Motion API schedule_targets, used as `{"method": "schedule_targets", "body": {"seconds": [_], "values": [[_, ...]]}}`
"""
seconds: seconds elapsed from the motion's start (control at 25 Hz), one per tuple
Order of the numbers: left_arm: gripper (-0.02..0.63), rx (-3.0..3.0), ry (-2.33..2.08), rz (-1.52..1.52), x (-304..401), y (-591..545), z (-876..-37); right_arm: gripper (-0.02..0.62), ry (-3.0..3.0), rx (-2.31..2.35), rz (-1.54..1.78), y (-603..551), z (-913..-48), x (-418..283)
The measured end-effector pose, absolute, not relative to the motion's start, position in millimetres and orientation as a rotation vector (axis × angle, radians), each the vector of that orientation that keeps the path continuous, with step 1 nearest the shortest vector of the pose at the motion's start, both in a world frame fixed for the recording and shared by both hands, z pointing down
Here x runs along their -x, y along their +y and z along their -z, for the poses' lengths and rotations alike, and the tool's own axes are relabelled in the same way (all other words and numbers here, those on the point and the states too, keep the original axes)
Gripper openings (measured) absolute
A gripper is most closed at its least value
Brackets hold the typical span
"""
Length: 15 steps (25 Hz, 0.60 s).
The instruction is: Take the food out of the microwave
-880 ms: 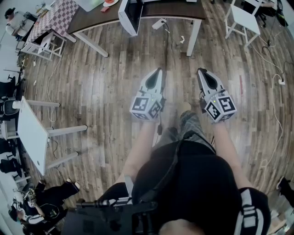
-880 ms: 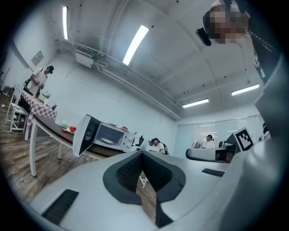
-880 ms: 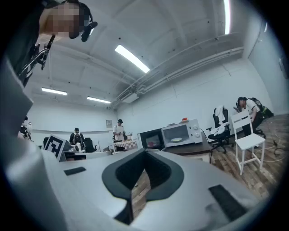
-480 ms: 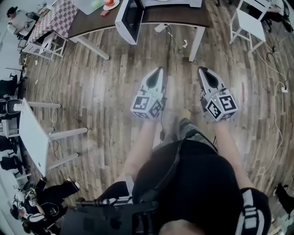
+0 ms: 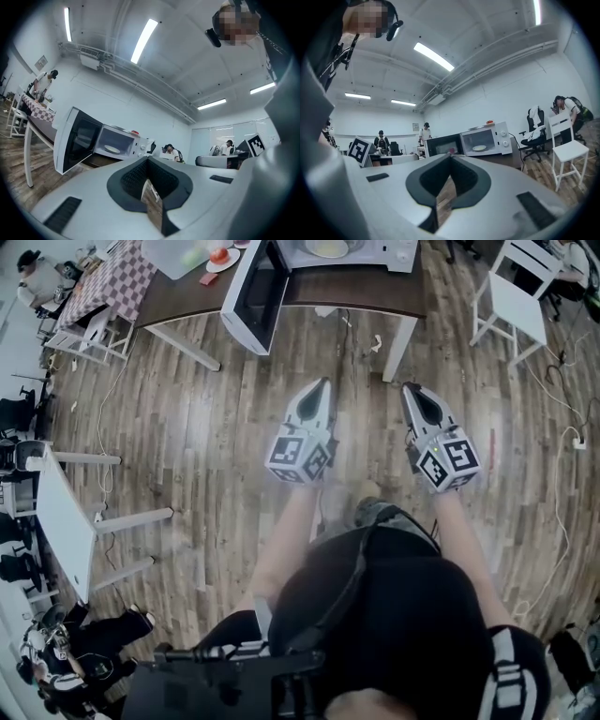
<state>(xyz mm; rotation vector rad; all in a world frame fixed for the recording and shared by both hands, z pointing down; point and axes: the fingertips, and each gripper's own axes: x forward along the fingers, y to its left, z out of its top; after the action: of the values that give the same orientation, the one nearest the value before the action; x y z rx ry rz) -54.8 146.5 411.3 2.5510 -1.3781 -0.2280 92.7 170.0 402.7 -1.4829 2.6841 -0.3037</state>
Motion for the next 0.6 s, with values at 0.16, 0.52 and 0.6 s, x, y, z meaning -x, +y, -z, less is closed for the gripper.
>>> {"method": "schedule_targets", "body": {"seconds": [0.16, 0.52, 0.6], "values": [[-0.009, -2.538, -1.422, 0.233, 47.7, 124.8, -410.9, 0.002, 2.681, 1.468, 0.311, 147.2, -404.7, -105.4], [-0.009, -2.506, -1.444, 0.236, 34.0, 102.9, -417.4, 0.002, 2.69, 1.449, 0.35, 122.4, -414.2, -119.2], [-0.009, -2.499, -1.449, 0.223, 34.3, 101.2, -421.5, 0.002, 2.682, 1.455, 0.367, 121.1, -418.7, -121.2]]}}
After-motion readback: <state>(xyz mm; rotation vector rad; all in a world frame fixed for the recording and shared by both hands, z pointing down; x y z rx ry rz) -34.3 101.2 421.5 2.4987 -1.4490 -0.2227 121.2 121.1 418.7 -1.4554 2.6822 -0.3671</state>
